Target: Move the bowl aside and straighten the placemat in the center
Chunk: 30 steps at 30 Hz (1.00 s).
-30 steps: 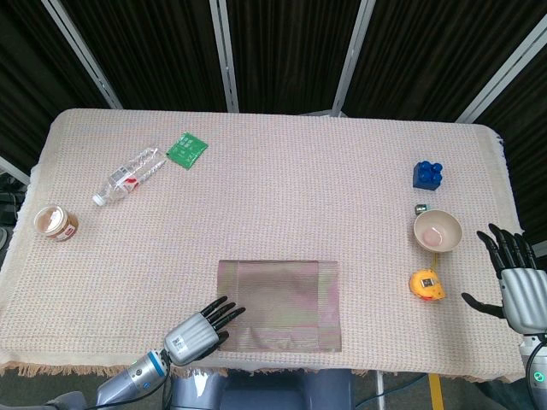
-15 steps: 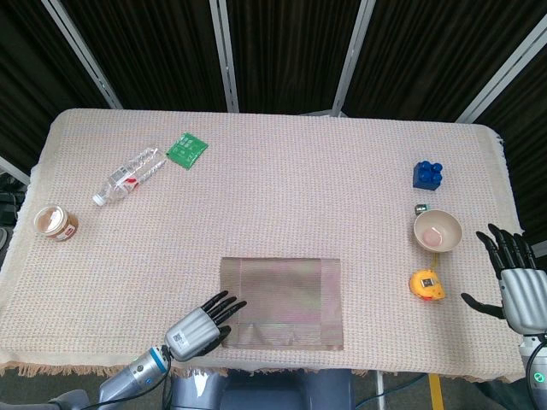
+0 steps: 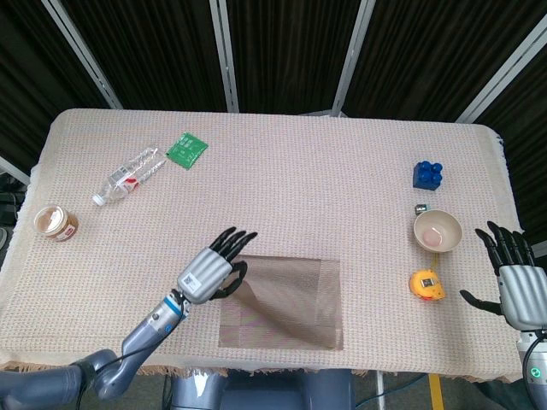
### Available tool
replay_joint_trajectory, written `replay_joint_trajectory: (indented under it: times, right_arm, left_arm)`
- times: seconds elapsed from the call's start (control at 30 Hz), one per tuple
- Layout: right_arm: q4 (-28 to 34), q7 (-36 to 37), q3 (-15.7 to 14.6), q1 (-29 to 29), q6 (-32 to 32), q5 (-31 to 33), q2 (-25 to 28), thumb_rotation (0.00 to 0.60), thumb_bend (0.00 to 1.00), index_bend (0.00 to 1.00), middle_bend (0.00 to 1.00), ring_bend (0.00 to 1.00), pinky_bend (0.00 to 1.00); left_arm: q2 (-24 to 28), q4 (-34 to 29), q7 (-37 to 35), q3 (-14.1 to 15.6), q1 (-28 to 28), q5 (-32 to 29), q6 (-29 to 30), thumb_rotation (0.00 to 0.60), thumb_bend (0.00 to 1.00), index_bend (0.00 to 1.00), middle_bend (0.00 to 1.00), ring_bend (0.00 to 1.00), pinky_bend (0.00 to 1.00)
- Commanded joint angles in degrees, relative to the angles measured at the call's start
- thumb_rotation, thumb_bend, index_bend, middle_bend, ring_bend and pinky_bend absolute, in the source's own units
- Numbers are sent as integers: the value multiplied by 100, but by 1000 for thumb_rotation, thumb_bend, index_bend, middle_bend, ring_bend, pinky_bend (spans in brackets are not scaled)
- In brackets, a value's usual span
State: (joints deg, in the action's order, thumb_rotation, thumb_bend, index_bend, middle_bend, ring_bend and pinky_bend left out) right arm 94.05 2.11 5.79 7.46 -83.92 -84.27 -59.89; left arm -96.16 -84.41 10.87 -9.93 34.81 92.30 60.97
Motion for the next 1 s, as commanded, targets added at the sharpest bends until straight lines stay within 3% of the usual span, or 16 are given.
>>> replay_joint_trajectory:
  times: [0.03, 0.1, 0.27, 0.6, 0.63, 0.67, 0.77, 0.8, 1.0]
  right_arm:
    - [-31, -28, 26, -5, -6, 44, -8, 600, 0, 92, 0, 0, 0]
    - [-45, -37, 35, -12, -18, 58, -12, 600, 0, 92, 0, 0, 0]
    - [-81, 17, 35, -15, -5, 56, -13, 600, 0, 111, 0, 0, 0]
    - [-127, -24, 28, -29, 20, 89, -54, 600, 0, 112, 0, 0, 0]
    - [-124, -36, 24, -26, 32, 92, -58, 600, 0, 112, 0, 0, 0]
    - [-120, -51, 17, -24, 51, 97, -64, 600, 0, 111, 0, 0, 0]
    - [-104, -60, -3, -16, 95, 96, -76, 600, 0, 112, 0, 0, 0]
    - [-99, -74, -6, -12, 102, 90, -81, 600, 0, 112, 0, 0, 0]
    - [-71, -154, -55, 6, 156, 32, -112, 600, 0, 112, 0, 0, 0]
  left_arm:
    - [-85, 283, 46, -874, 506, -942, -509, 600, 561, 673, 0, 0, 0]
    - [-150, 597, 64, -1169, 687, -1370, -682, 600, 565, 680, 0, 0, 0]
    - [-298, 1499, -111, -1445, 920, -1980, -919, 600, 569, 696, 0, 0, 0]
    - [-450, 3016, -1072, -1239, 947, -2099, -1049, 600, 564, 666, 0, 0, 0]
    - [-453, 3097, -1148, -1220, 942, -2095, -1053, 600, 551, 631, 0, 0, 0]
    - [-450, 3212, -1253, -1190, 929, -2094, -1061, 600, 494, 526, 0, 0, 0]
    - [-397, 3425, -1415, -1096, 883, -2076, -1084, 600, 224, 88, 0, 0, 0]
    - [-359, 3471, -1432, -1049, 859, -2070, -1095, 600, 162, 12, 0, 0, 0]
    - [103, 3162, -1464, -866, 520, -2014, -818, 600, 120, 0, 0, 0, 0]
